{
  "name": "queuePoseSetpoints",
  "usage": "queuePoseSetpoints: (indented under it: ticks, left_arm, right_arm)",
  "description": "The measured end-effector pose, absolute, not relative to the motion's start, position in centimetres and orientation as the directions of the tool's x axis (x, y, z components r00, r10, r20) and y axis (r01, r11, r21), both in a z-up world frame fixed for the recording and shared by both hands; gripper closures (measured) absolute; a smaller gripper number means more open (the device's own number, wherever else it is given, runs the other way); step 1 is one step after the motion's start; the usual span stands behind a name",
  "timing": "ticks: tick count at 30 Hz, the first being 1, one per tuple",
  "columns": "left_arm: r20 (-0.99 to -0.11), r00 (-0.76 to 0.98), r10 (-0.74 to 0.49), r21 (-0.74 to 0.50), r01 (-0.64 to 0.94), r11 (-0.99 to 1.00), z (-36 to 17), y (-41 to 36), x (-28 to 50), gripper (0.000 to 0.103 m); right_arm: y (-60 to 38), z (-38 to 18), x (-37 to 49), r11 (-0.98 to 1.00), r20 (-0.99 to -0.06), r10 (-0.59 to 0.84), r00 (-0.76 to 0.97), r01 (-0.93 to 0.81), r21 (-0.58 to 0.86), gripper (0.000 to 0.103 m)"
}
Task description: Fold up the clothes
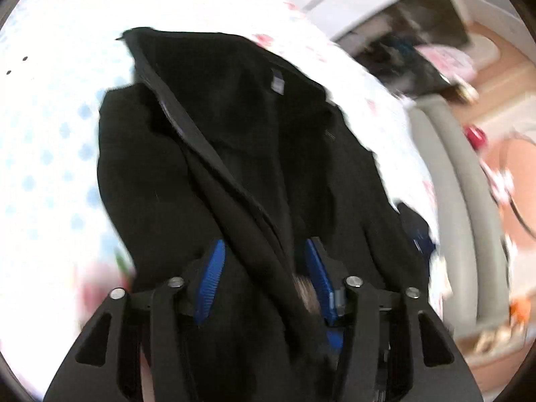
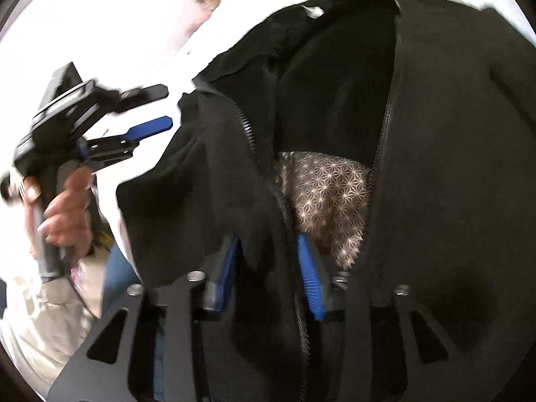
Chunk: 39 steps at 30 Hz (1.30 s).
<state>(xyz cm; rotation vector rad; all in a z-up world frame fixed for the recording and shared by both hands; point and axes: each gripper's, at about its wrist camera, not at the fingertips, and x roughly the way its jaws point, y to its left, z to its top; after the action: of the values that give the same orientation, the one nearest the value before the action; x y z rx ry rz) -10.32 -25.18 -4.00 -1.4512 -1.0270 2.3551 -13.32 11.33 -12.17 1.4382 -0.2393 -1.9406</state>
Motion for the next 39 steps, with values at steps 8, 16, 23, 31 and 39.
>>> queuePoseSetpoints:
  ticks: [8,16,23,31,39]
  left_arm:
    - [-0.824,-0.417,0.383,-0.513,0.263,-0.817,-5.8,-25.2,-13.9,0.093]
    - [-0.743,-0.482,0.465,-0.449,-0.156,-0.880,4.9,-13.4,-17.2,0.093]
    - [-0.906,-0.125,0.404,-0.353,-0.303,-0.885,-5.3,2.8,-19.0,0.074]
    - [-0.771,-0.352,0.531,-0.463,-0.262,-0.847,-0.9,-5.4,-5.0,0.065]
    - [-0.802,-0.263,0.536,-0.494,-0.211,-0.843,-2.7,-8.9,10.5,0.047]
  right_arm:
    - [13.8,-10.4,-12.0,-0.727,-0.744,-0.647,-0.168,0.431,0.534,0.097]
    - [18.6,-4.7,-9.8,-0.748,-0.687,-0.647,-0.332,0.452,0.486,0.098]
    - [24.4,-10.6,-8.9,-0.850,-0.810,-0.523,-0.264,0.239,0.470,0.087]
    - [27.1,-10.1,-6.8,-0.826,-0.790,-0.555,-0.261,0.284,0.486,0.068]
    - [25.0,-10.6,-3.4,-0.775,-0.765,-0.613,-0.196,0.337,0.534,0.070]
